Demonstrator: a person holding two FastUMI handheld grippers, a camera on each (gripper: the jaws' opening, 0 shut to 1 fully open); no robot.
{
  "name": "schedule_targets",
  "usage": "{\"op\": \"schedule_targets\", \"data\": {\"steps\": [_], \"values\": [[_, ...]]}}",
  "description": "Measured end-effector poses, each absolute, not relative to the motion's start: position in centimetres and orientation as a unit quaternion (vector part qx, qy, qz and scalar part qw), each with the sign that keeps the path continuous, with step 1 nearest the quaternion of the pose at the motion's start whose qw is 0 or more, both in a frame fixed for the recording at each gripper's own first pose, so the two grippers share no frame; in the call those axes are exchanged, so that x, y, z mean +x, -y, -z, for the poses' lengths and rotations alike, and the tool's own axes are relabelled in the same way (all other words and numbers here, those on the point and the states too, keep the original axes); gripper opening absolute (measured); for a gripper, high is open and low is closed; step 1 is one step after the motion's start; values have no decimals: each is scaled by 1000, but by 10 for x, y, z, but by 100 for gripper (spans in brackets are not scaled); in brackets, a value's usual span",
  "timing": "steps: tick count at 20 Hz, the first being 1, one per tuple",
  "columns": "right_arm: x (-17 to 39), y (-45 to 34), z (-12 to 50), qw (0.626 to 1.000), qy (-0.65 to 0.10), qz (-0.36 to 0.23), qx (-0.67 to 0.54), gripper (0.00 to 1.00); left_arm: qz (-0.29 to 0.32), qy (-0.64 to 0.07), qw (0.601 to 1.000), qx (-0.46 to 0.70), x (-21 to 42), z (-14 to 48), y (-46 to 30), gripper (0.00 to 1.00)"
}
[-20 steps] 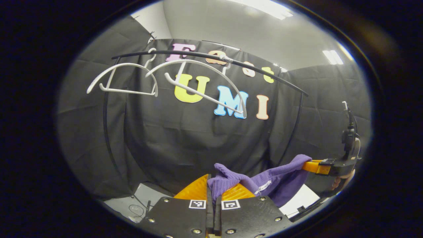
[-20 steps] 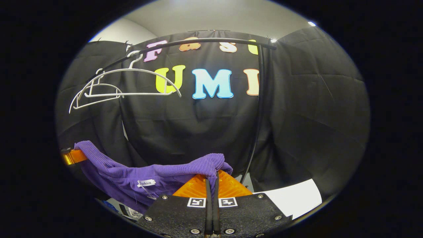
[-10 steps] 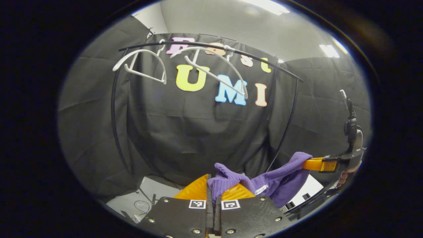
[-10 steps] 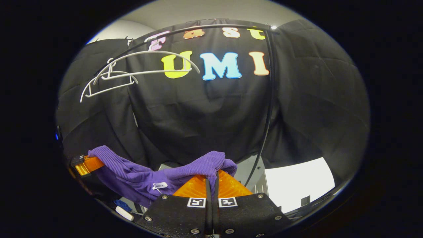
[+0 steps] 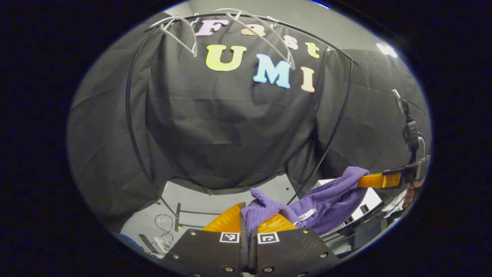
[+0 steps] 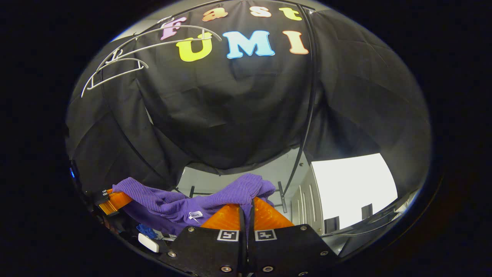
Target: Grasp the clothes on the hanger with both hands and then place them into the laundry hamper below.
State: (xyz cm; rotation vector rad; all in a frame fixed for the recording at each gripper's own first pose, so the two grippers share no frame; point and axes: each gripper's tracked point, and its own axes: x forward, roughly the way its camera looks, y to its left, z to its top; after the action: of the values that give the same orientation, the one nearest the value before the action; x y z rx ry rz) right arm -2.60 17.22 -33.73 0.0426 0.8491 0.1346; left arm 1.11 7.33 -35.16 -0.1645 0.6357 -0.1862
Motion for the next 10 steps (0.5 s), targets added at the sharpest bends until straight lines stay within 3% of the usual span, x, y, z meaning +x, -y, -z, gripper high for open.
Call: {"op": "schedule_targets", "data": {"steps": [2,3,4,6,7,8,10], "values": [[-34,-169,363,893,-445,-50,37,1,98,-332,935,-71,7,369,-69,2],[-37,-168,373,887,-457,-44,45,1,102,-340,932,-71,6,375,-68,7],[-40,-169,379,882,-467,-40,49,1,104,-347,929,-71,9,384,-65,2],[-50,-167,391,874,-482,-35,45,1,101,-359,925,-71,13,401,-63,2],[-54,-168,399,871,-489,-36,44,1,101,-366,923,-70,14,407,-62,7],[-58,-168,405,867,-495,-36,42,1,101,-372,920,-69,11,414,-60,2],[-63,-167,417,862,-503,-36,38,2,102,-387,914,-65,5,432,-62,2]]}}
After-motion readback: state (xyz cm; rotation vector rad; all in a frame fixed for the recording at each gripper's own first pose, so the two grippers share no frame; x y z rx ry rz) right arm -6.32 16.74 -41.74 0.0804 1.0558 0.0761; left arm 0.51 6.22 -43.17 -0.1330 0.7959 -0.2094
